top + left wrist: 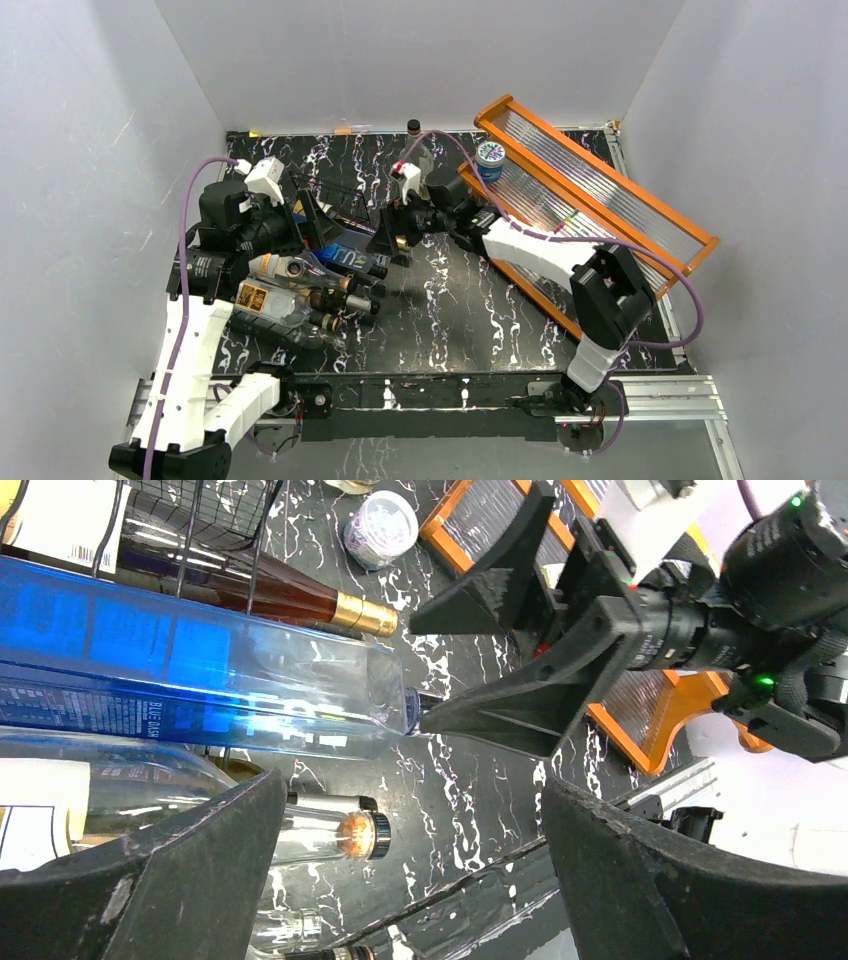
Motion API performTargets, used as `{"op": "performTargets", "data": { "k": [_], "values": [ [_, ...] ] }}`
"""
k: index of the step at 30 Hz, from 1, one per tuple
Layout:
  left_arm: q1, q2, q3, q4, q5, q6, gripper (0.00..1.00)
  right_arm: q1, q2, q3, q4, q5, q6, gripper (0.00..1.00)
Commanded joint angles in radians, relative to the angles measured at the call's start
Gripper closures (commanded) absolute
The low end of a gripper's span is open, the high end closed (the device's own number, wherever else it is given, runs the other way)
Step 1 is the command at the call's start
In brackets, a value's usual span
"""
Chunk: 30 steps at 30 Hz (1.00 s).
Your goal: Take the wine bottle off the wine rack
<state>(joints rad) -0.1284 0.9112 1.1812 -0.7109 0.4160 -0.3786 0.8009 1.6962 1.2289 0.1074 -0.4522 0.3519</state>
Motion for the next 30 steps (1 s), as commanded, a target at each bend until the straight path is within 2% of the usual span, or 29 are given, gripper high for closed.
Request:
{"op": "performTargets", "data": {
  "k": [1, 4, 21, 26, 30],
  "values": [
    [-0.004, -0.008, 0.025, -0.007, 0.038, -0.002, 0.02, 0.021, 0.039, 0.112, 0.008, -0.010, -0.086, 0.02],
    [-0.003, -0.011, 0.027, -0.014, 0.037, 0.002, 0.02, 0.035, 0.097, 0.153, 0.009, -0.057, -0.093, 0.02],
    [-0.003, 0.019, 0.040, -0.004, 0.031, 0.008, 0.02, 0.089, 0.223, 0.209, 0.083, -0.072, -0.080, 0.02],
    [-0.003, 0.009, 0.041, -0.005, 0.021, -0.004, 0.02, 0.090, 0.249, 0.235, 0.082, -0.096, -0.068, 0.09],
    [-0.003, 0.008, 0.038, -0.005, 0.016, -0.008, 0.02, 0.090, 0.252, 0.251, 0.079, -0.114, -0.049, 0.26]
  ]
}}
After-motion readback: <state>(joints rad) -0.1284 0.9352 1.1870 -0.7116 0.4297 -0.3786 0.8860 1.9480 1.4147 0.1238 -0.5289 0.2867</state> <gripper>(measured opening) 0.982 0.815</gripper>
